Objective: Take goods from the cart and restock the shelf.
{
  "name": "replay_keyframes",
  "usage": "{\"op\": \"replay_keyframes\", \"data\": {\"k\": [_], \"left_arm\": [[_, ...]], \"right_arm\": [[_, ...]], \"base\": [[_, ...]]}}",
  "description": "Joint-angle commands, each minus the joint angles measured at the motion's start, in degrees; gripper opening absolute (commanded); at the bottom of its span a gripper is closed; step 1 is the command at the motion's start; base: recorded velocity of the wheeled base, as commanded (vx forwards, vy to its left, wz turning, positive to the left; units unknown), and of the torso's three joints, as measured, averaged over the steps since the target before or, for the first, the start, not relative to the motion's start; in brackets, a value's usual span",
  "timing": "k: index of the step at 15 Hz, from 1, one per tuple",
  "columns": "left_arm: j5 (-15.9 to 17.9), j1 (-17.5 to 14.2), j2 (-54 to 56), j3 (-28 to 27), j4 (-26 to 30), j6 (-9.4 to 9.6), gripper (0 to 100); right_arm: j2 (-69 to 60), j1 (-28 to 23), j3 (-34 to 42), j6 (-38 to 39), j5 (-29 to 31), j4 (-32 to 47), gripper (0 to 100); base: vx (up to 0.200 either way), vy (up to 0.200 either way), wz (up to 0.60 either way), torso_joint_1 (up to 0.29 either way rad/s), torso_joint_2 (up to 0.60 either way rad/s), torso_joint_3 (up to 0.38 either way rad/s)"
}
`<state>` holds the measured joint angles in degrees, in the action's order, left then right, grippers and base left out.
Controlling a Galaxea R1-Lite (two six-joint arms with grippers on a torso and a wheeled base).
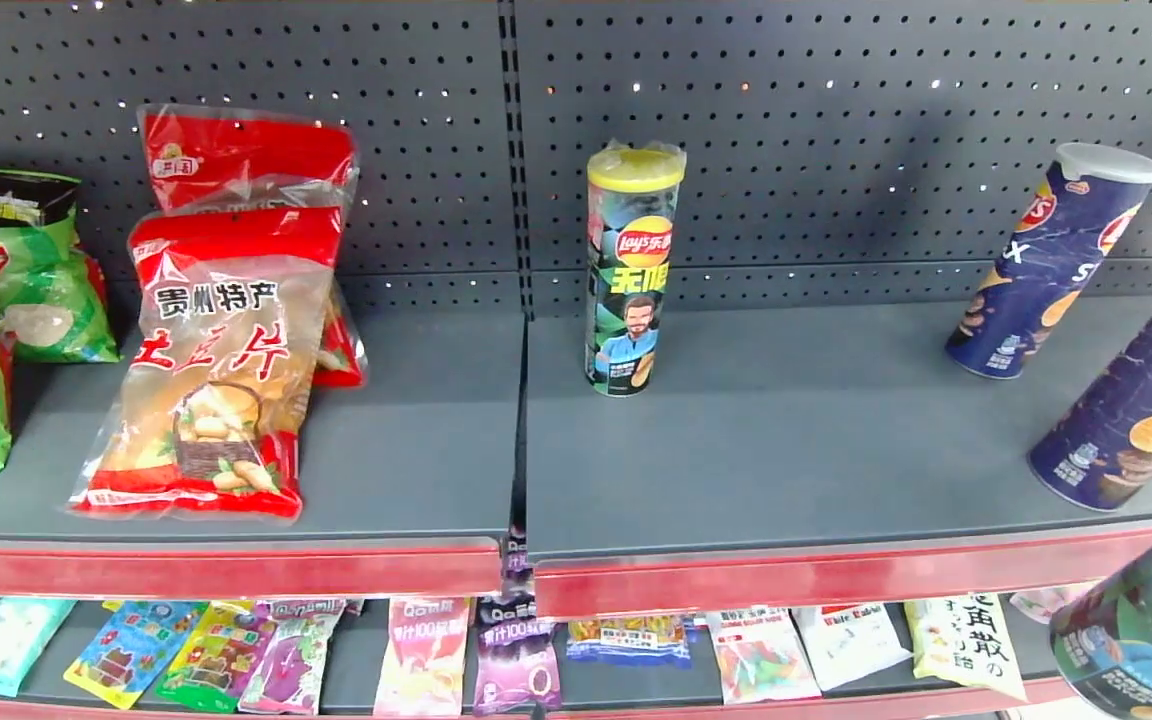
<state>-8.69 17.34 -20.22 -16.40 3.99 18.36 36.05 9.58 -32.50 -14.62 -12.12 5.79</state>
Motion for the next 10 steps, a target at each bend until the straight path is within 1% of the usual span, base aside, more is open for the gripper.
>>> {"op": "replay_keyframes", "data": {"k": [1, 2, 4, 5, 6, 7, 8, 9, 10], "left_arm": [[0.17, 0.07, -0.08, -0.21, -0.03, 0.1, 100], [0.61, 0.42, -1.13, -1.09, 0.06, 0.19, 100], [0.78, 0.77, -4.56, -2.68, 0.06, 0.45, 100], [1.13, 0.77, -9.75, -5.49, -0.12, 1.86, 100], [2.63, 0.77, -14.67, -8.65, -0.47, 1.5, 100], [4.91, 0.86, -18.18, -10.85, -1.17, 0.89, 100], [10.8, 0.86, -25.65, -15.86, -4.07, -2.45, 100], [15.46, 0.86, -33.13, -21.31, -7.85, -5.18, 100], [16.25, 1.12, -38.22, -24.47, -9.79, -5.35, 100]], "right_arm": [[0.87, 2.9, -1.69, 0.03, -0.19, -0.08, 0], [3.06, 5.01, -4.06, 0.11, -0.19, 0.01, 0], [5.88, 6.68, -7.23, 0.2, -0.1, 0.01, 0], [7.55, 7.56, -8.28, 0.11, -0.28, 0.01, 0], [8.16, 8.61, -8.19, 0.2, -0.28, 0.01, 0], [8.34, 9.4, -8.11, 0.2, -0.19, 0.01, 0], [8.86, 9.84, -7.84, 0.2, -0.1, 0.01, 0], [9.13, 9.84, -7.67, 0.29, -0.1, 0.01, 0], [9.22, 9.84, -7.49, 0.29, -0.01, 0.01, 0]], "base": [[0.0, 0.0, 0.0, 0.0, 0.0, 0.0], [0.0, 0.0, 0.0, 0.0, 0.0, 0.0], [0.0, 0.0, 0.0, 0.0, 0.0, 0.0], [0.0, 0.0, 0.0, 0.0, 0.0, 0.0], [0.0, 0.0, 0.0, 0.0, 0.0, 0.0], [0.0, 0.0, 0.0, 0.0, 0.0, 0.0], [0.0, 0.0, 0.0, 0.0, 0.0, 0.0], [0.0, 0.0, 0.0, 0.0, 0.0, 0.0], [0.0, 0.0, 0.0, 0.0, 0.0, 0.0]]}}
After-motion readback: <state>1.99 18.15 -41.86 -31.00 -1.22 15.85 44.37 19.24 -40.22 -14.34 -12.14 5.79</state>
